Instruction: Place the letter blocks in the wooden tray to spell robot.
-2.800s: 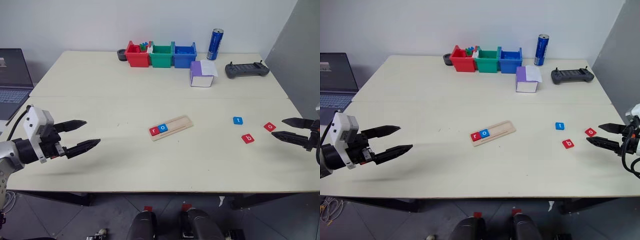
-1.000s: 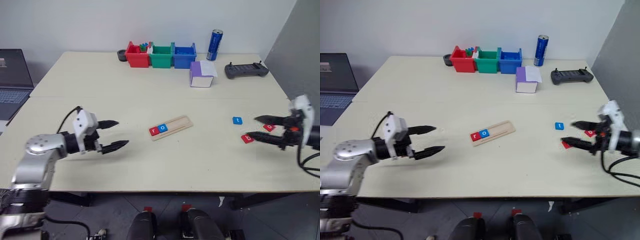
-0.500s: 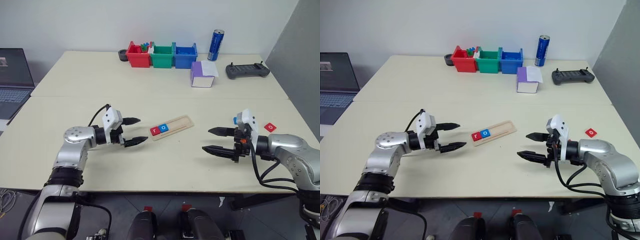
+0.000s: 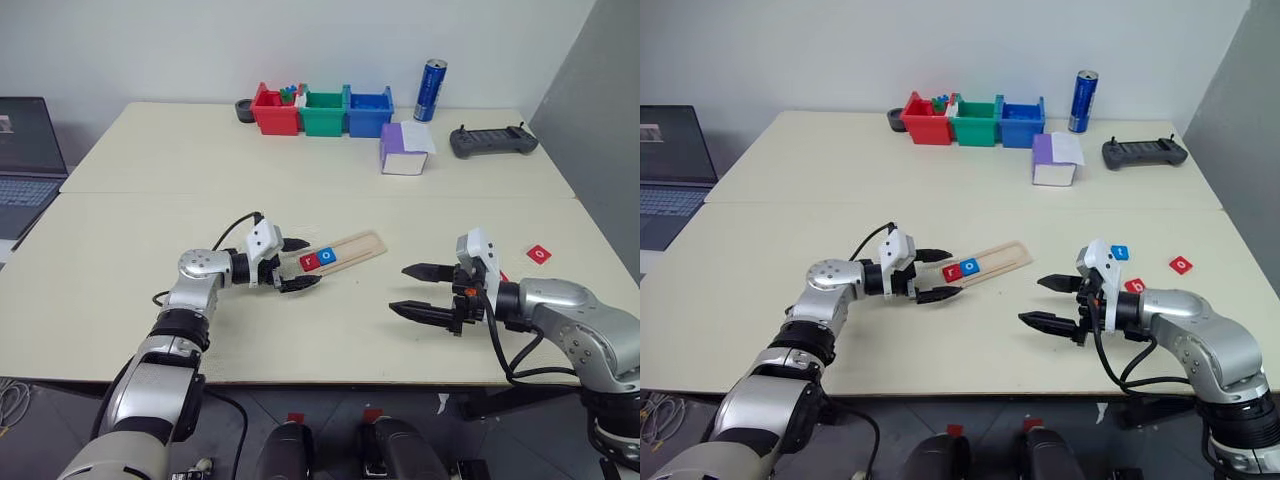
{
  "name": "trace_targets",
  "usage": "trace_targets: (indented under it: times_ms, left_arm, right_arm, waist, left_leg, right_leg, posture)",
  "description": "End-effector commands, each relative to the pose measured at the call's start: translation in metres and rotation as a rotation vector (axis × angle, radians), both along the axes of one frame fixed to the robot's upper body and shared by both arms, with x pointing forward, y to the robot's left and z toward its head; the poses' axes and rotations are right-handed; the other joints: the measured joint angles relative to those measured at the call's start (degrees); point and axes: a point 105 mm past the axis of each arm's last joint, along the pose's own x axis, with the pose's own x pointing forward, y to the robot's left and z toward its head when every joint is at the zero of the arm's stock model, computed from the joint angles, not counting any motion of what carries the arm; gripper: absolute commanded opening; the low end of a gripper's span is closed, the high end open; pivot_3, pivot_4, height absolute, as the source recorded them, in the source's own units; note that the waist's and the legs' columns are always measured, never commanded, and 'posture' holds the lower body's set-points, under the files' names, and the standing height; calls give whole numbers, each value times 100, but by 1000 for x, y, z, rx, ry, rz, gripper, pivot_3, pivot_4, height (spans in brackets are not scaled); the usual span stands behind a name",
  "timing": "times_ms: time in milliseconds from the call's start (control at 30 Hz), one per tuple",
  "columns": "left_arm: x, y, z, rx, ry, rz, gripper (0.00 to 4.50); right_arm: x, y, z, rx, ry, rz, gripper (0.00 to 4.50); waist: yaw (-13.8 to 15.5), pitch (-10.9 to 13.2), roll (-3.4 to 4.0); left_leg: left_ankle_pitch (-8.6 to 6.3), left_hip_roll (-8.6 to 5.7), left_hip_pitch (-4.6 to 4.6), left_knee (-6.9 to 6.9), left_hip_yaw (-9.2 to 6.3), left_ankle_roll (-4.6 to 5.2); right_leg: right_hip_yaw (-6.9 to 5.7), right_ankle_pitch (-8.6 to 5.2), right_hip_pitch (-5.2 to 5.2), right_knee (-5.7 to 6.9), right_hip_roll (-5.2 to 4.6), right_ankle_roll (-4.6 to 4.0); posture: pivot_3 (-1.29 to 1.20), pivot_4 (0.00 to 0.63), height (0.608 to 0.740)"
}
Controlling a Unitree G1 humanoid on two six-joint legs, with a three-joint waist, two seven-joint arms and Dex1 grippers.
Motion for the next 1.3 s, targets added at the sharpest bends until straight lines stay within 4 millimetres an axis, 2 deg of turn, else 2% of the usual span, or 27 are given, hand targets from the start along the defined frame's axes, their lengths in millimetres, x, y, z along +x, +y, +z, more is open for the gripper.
trace_targets:
  times_ms: [33,433,600,800,967,1300]
  left_arm:
    - [4,-3,2,31,-27,-4,4500]
    - [9,-6,-5,65,-20,20,4500]
    - [15,-7,4,41,-23,33,4500]
    - [17,2,8,65,2,23,4500]
    - [11,4,0,113,48,-22,4500]
    - [11,6,-17,204,49,2,4500]
  right_arm:
    - [-4,2,9,3,-44,11,4452]
    - [-2,1,8,-3,-50,-13,4452]
    - [0,1,8,-4,-53,-17,4452]
    - [1,1,9,-3,-58,-22,4452]
    - [0,1,8,-4,-58,-26,4452]
    - [1,-1,10,-8,-68,-39,4452]
  waist:
    - [0,0,0]
    - [4,-1,-2]
    - [4,-1,-2]
    - [0,0,-4]
    - [-2,0,-4]
    - [3,-1,-6]
  left_leg:
    - [0,0,0,0,-1,0]
    - [0,0,0,6,-3,0]
    - [0,0,-1,15,-3,0]
    - [-1,1,-2,45,-4,2]
    - [-1,2,-1,50,-5,2]
    - [-1,2,-1,56,-5,2]
  right_leg:
    - [0,0,0,1,1,0]
    - [0,0,1,4,1,0]
    - [0,0,1,11,0,0]
    - [0,-1,-3,42,0,0]
    - [0,-1,-3,50,0,-1]
    - [1,-1,-2,56,-1,-1]
  posture:
    - [0,150,740]
    - [0,150,740]
    - [0,150,740]
    - [0,150,740]
    - [0,150,740]
    - [0,150,740]
